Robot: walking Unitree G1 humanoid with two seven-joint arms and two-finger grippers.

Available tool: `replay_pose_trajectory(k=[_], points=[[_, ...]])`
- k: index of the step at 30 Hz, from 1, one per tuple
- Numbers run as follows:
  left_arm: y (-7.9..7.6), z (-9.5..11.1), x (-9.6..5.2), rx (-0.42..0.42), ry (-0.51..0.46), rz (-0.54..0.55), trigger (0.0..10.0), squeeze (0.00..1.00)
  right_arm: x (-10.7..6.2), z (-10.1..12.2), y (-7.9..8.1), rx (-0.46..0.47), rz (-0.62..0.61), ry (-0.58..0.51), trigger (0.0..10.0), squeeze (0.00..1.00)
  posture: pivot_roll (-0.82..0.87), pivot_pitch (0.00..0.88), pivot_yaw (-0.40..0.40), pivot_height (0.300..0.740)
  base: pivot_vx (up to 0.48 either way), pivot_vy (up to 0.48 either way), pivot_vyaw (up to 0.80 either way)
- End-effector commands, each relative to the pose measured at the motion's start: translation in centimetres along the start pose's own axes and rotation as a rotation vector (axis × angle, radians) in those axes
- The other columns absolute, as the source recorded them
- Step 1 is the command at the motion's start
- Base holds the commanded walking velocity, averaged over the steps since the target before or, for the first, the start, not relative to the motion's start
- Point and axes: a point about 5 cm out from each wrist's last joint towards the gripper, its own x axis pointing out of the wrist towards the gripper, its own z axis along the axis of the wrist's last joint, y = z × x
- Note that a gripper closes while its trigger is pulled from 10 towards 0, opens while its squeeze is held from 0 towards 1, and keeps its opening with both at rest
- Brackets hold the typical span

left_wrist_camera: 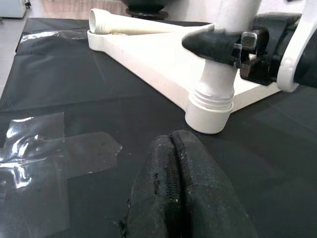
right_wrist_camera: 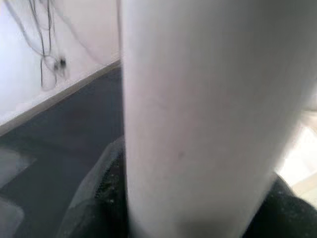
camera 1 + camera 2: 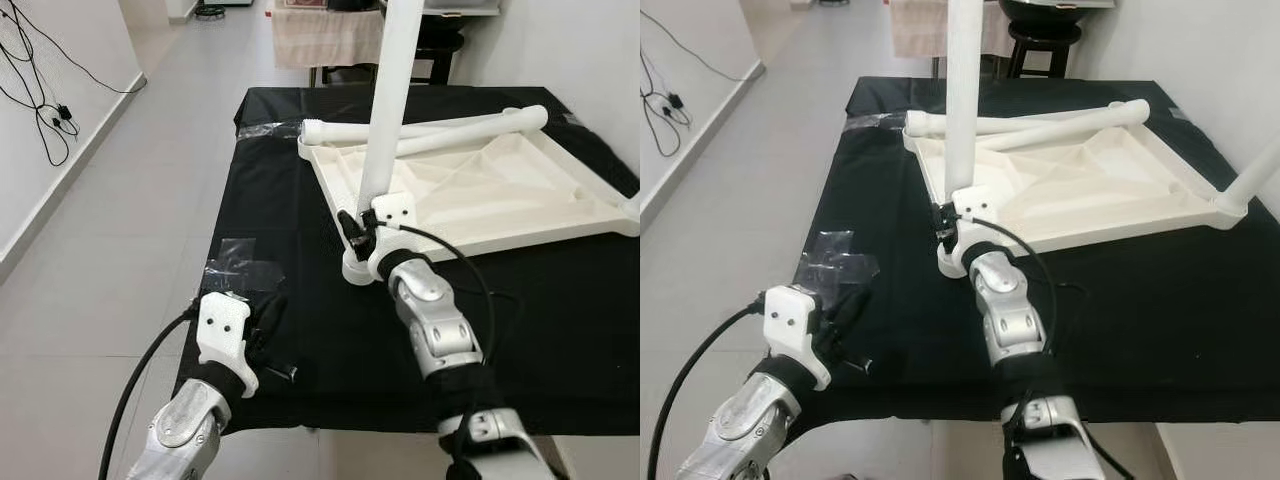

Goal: Building children table

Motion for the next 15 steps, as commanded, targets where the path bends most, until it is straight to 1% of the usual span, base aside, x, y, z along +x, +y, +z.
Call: replay_pose_trajectory(k=[1, 2, 3, 4, 5, 8, 9, 10, 11, 12, 13, 14, 15], points=[[0.1, -0.4, -0.2, -0.006, 0.023, 0.008, 10.0, 0.00, -0.2, -1.1, 0.0, 0.020, 0.030, 0.052, 10.0, 1.00, 0.12, 0.131, -0.018, 0.740, 0.000, 0.000, 0.00], [0.1, -0.4, -0.2, -0.006, 0.023, 0.008, 10.0, 0.00, 0.0, -0.4, 0.3, -0.003, 0.070, 0.030, 10.0, 1.00, 0.12, 0.131, -0.018, 0.740, 0.000, 0.000, 0.00], [0.1, -0.4, -0.2, -0.006, 0.023, 0.008, 10.0, 0.00, 0.0, -0.4, 0.3, -0.003, 0.070, 0.030, 10.0, 1.00, 0.12, 0.131, -0.018, 0.740, 0.000, 0.000, 0.00], [0.1, -0.4, -0.2, -0.006, 0.025, 0.007, 10.0, 0.00, 0.2, 0.3, 0.4, -0.004, 0.146, 0.000, 10.0, 0.00, 0.12, 0.130, -0.014, 0.740, 0.000, 0.000, 0.00], [0.0, -0.4, -0.2, -0.007, 0.026, 0.006, 10.0, 0.00, 0.3, 0.7, 0.4, -0.003, 0.202, -0.020, 10.0, 0.00, 0.12, 0.130, -0.014, 0.740, 0.000, 0.000, 0.00], [0.0, -0.4, -0.1, -0.008, 0.027, 0.004, 10.0, 0.00, 0.7, 2.1, -0.5, 0.047, 0.398, -0.072, 10.0, 0.00, 0.13, 0.130, -0.018, 0.740, 0.000, 0.000, 0.00], [0.0, -0.4, -0.1, -0.008, 0.027, 0.004, 10.0, 0.00, 0.7, 2.1, -0.5, 0.047, 0.398, -0.072, 10.0, 0.00, 0.13, 0.130, -0.018, 0.740, 0.000, 0.000, 0.00], [0.0, -0.4, -0.1, -0.008, 0.028, 0.003, 10.0, 0.00, 0.9, 2.5, -0.8, 0.049, 0.457, -0.086, 10.0, 0.00, 0.13, 0.130, -0.018, 0.740, 0.000, 0.000, 0.00], [0.0, -0.4, -0.1, -0.007, 0.028, 0.004, 10.0, 0.00, 1.0, 2.9, -0.9, 0.036, 0.535, -0.094, 10.0, 0.00, 0.13, 0.130, -0.018, 0.740, 0.000, 0.000, 0.00], [0.0, -0.4, -0.1, -0.007, 0.028, 0.004, 10.0, 0.00, 1.0, 2.9, -0.9, 0.036, 0.535, -0.094, 10.0, 0.00, 0.13, 0.130, -0.018, 0.740, 0.000, 0.000, 0.00], [0.0, -0.4, -0.1, -0.007, 0.030, 0.005, 10.0, 0.00, 1.0, 3.3, -1.0, 0.003, 0.652, -0.088, 10.0, 0.00, 0.13, 0.130, -0.018, 0.740, 0.000, 0.000, 0.00], [0.0, -0.4, -0.1, -0.007, 0.030, 0.005, 10.0, 0.00, 1.0, 3.3, -1.0, -0.013, 0.691, -0.079, 10.0, 0.00, 0.13, 0.130, -0.018, 0.740, 0.000, 0.000, 0.00], [0.0, -0.4, -0.1, -0.007, 0.030, 0.005, 10.0, 0.00, 1.0, 3.3, -1.0, -0.013, 0.691, -0.079, 10.0, 0.00, 0.13, 0.130, -0.018, 0.740, 0.000, 0.000, 0.00]])
